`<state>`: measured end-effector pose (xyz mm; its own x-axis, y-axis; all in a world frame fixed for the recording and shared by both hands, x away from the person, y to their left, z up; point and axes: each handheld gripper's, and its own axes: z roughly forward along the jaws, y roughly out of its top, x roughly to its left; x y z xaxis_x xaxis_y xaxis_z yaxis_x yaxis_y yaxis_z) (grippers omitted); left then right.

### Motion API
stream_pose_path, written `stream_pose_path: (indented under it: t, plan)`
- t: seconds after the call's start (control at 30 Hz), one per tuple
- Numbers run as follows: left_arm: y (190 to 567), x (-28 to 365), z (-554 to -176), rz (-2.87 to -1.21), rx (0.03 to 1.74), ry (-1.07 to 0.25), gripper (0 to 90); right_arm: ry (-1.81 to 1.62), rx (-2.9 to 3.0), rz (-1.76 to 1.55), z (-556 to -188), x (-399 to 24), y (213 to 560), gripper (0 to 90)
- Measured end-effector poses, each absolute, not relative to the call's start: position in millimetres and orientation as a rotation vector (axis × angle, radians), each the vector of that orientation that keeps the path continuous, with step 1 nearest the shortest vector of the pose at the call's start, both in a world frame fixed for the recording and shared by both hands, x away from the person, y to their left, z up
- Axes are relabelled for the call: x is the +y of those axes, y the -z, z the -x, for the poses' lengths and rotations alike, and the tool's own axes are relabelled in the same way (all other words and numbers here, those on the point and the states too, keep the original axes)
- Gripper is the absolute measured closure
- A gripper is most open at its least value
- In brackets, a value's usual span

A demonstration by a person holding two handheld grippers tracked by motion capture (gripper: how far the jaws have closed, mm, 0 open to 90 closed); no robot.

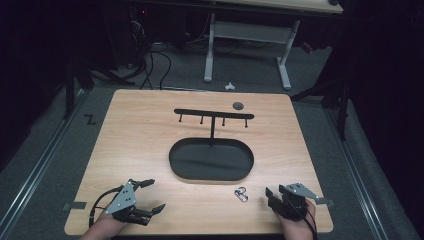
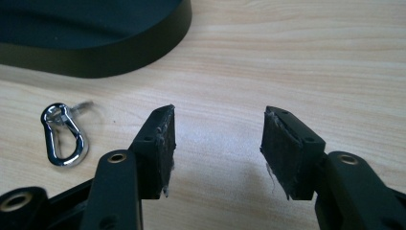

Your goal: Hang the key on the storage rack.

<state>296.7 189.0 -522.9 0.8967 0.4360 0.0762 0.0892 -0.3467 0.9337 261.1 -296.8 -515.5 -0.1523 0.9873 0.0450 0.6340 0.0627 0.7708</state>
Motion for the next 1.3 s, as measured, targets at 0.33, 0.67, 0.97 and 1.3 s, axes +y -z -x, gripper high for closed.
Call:
stream_pose_path:
  t: [0.33,0.67,0.97,1.3]
  plan:
    - [522.9,188.6,-297.0,-1.911,0.384,-0.371,15.2,-0.894,1.869,-1.593,-261.7,-294.3,516.2,42.9]
    - [522.9,188.1,-296.9,-1.916,0.382,-0.371,15.2,-0.900,1.877,-1.592,-262.3,-295.5,517.2,41.7]
    - [522.9,187.9,-296.7,-1.917,0.377,-0.369,15.2,-0.900,1.866,-1.597,-262.5,-295.5,514.9,40.4]
    - [522.8,187.6,-296.8,-1.922,0.376,-0.367,15.2,-0.829,1.915,-1.630,-265.8,-294.4,511.7,31.8]
